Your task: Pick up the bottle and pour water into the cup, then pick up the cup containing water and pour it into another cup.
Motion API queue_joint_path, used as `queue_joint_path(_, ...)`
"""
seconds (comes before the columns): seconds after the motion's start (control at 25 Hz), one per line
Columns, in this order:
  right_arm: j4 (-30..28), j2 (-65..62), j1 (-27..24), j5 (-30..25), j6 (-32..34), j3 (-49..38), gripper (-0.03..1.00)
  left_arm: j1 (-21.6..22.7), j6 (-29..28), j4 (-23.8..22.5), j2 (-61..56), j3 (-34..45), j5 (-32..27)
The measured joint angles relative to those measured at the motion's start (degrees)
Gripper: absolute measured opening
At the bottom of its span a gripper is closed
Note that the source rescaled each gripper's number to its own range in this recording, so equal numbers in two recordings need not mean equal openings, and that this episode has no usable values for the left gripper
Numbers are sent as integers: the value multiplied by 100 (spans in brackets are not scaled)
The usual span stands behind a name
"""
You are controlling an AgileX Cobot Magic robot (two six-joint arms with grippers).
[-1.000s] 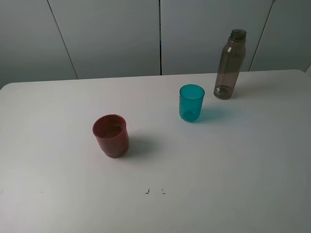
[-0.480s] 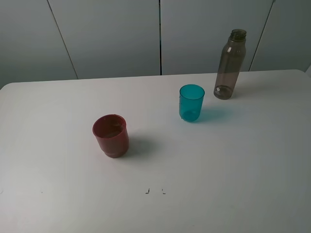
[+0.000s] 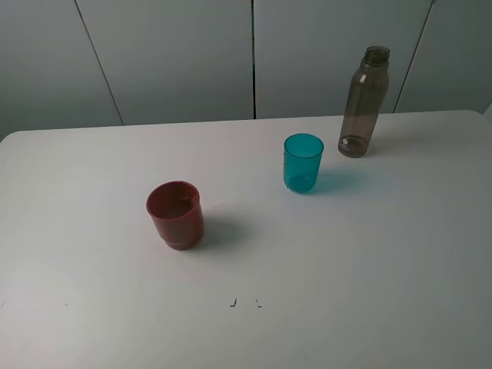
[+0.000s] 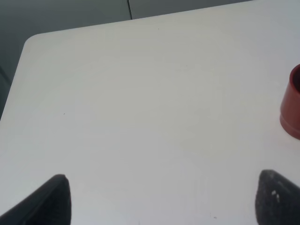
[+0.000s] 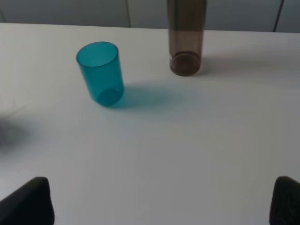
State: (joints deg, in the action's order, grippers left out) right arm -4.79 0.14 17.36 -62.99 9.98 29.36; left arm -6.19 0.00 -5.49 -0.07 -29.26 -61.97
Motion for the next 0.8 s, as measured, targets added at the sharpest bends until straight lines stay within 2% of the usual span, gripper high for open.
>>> queue_joint_path(0.28, -44, -15, -1272, 0, 75, 0, 100, 0, 0, 0, 0, 0, 0)
queue_joint_path(0.8, -150, -15, -1342, 0, 138, 0, 100, 0, 0, -11, 0, 0, 0)
